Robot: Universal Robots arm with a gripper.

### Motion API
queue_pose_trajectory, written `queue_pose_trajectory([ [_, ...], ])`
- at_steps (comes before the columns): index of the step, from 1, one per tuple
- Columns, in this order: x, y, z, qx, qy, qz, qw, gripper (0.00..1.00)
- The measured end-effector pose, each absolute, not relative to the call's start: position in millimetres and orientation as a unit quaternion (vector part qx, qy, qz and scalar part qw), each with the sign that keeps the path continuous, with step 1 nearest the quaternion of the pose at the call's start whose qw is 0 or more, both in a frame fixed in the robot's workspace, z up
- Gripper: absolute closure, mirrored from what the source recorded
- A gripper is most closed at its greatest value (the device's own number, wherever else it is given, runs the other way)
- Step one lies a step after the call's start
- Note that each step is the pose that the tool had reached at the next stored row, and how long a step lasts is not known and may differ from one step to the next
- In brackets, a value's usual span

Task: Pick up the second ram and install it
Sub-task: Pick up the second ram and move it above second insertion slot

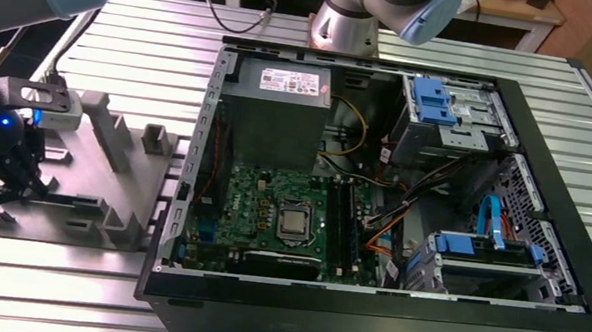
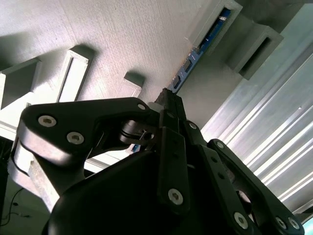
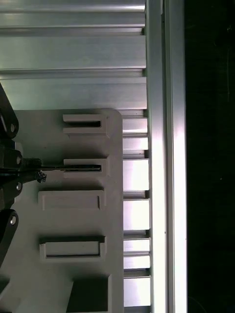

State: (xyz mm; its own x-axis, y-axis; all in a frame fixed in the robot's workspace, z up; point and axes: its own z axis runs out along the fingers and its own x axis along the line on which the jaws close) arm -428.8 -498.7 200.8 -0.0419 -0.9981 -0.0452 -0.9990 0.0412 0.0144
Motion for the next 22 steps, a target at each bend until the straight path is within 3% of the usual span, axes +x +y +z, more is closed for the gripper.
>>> queue_pose_trajectory([
  [22,-428.9,-498.7,201.8,-0.699,0.715,0.022,0.012,0.91],
])
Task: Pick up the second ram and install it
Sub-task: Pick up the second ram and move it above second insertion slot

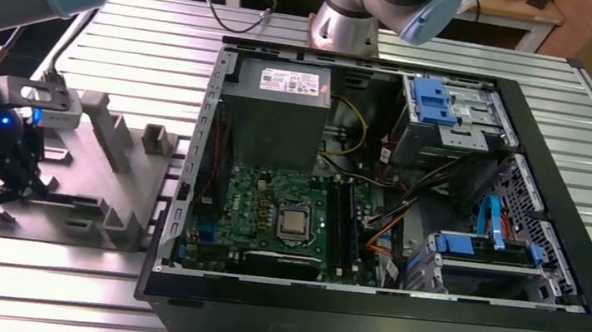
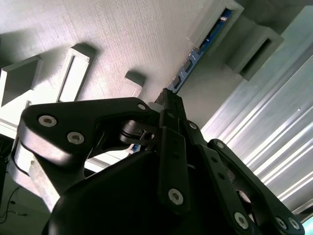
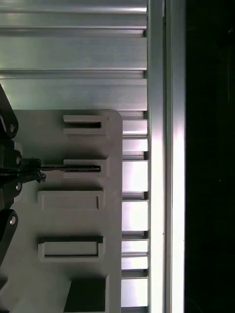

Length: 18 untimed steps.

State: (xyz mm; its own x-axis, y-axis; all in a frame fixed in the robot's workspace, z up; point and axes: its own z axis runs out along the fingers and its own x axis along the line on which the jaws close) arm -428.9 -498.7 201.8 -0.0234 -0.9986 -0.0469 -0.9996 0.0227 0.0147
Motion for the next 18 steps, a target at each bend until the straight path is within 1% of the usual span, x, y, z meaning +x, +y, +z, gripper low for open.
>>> queue_pose_trajectory([
  [8,-429,-499,209,-0.701,0.713,0.023,0.013,0.91],
  [18,-429,-499,230,-0.701,0.713,0.024,0.014,0.91],
])
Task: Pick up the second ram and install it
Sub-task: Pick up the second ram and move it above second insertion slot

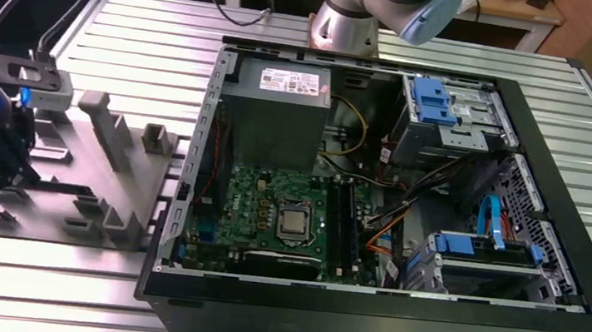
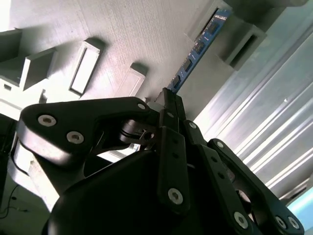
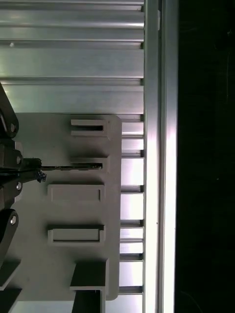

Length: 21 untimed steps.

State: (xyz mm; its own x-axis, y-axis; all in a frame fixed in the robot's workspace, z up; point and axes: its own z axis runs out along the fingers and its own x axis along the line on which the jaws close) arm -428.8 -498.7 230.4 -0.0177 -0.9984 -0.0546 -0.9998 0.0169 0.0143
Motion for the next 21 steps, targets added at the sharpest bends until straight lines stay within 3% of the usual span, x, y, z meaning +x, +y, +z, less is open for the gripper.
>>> queue_pose_trajectory([
  [21,-429,-499,286,-0.701,0.713,0.028,0.02,0.91],
])
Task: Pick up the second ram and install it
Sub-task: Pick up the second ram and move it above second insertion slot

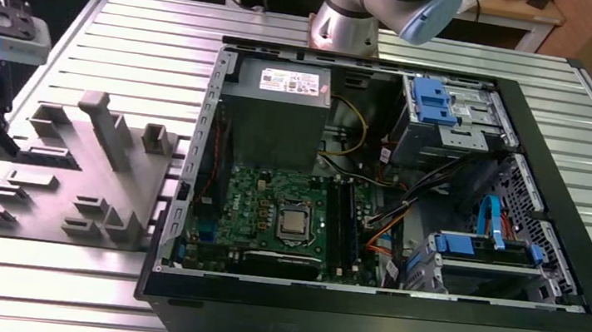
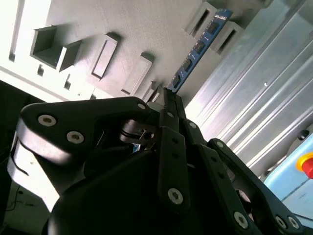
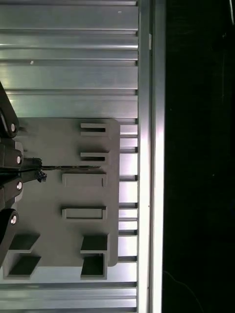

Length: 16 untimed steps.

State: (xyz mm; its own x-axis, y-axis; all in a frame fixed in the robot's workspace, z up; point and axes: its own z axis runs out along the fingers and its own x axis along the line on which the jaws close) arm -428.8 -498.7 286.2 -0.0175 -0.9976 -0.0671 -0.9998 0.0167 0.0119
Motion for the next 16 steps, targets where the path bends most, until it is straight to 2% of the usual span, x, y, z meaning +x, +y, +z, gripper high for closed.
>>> queue_pose_trajectory([
  [16,-429,-499,332,-0.7,0.712,0.032,0.027,0.91],
])
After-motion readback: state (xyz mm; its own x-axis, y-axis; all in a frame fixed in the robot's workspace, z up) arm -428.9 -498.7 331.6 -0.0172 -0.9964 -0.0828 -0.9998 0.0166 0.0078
